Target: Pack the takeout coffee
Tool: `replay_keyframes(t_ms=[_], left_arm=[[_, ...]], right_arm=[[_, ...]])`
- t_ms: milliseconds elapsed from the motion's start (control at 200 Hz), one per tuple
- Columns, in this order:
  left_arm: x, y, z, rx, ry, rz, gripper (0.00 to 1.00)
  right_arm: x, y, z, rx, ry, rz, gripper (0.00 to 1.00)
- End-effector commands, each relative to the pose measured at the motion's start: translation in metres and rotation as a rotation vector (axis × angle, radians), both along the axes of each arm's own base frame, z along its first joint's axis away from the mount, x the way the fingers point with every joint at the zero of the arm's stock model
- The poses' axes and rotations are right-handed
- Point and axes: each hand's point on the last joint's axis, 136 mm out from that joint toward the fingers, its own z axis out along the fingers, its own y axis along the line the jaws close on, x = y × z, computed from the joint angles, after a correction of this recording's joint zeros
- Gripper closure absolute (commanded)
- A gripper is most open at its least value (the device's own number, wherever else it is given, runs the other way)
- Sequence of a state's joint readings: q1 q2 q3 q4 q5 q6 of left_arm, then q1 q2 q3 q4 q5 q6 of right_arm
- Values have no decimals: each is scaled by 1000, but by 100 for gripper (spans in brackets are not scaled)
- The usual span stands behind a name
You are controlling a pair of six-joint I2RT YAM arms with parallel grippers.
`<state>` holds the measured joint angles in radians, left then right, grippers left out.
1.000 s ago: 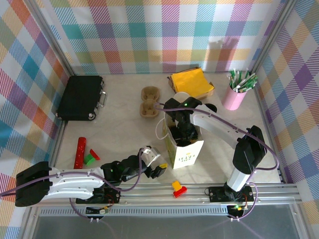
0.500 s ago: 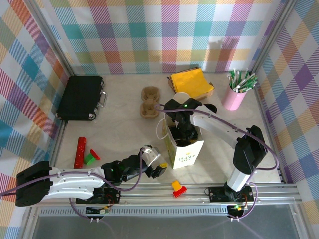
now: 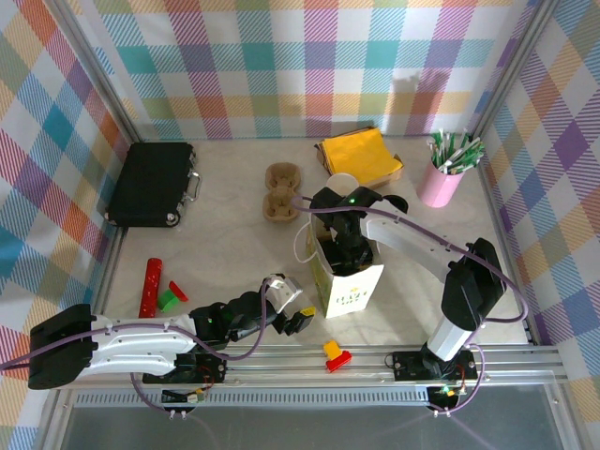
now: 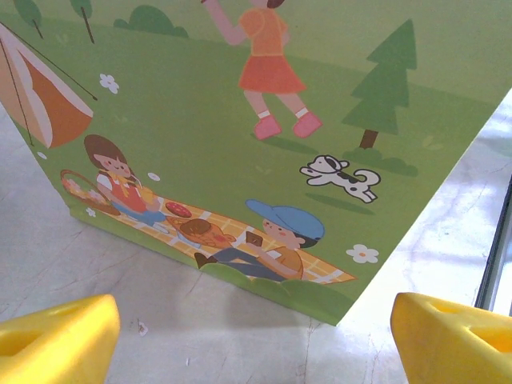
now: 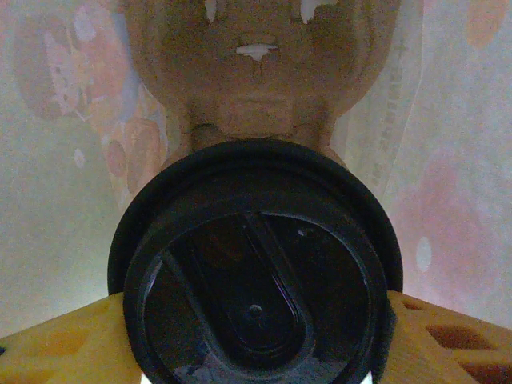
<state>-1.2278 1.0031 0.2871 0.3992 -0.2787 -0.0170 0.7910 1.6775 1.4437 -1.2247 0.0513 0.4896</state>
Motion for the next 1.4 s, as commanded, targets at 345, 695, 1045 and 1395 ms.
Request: replay_keyframes(t_ms=[345, 695, 1045, 1395], left_arm=[[4, -3, 15, -45, -17, 9, 12], [5, -3, 15, -41, -18, 12, 12], [5, -3, 14, -42, -13, 14, 12], [5, -3, 13, -39, -12, 14, 12]], right_arm=[[-5, -7, -17, -30, 31, -4, 49], [-6, -8, -22, -34, 37, -4, 49], [-6, -7, -24, -34, 40, -4, 49], [-7, -8, -29, -39, 47, -4, 49]])
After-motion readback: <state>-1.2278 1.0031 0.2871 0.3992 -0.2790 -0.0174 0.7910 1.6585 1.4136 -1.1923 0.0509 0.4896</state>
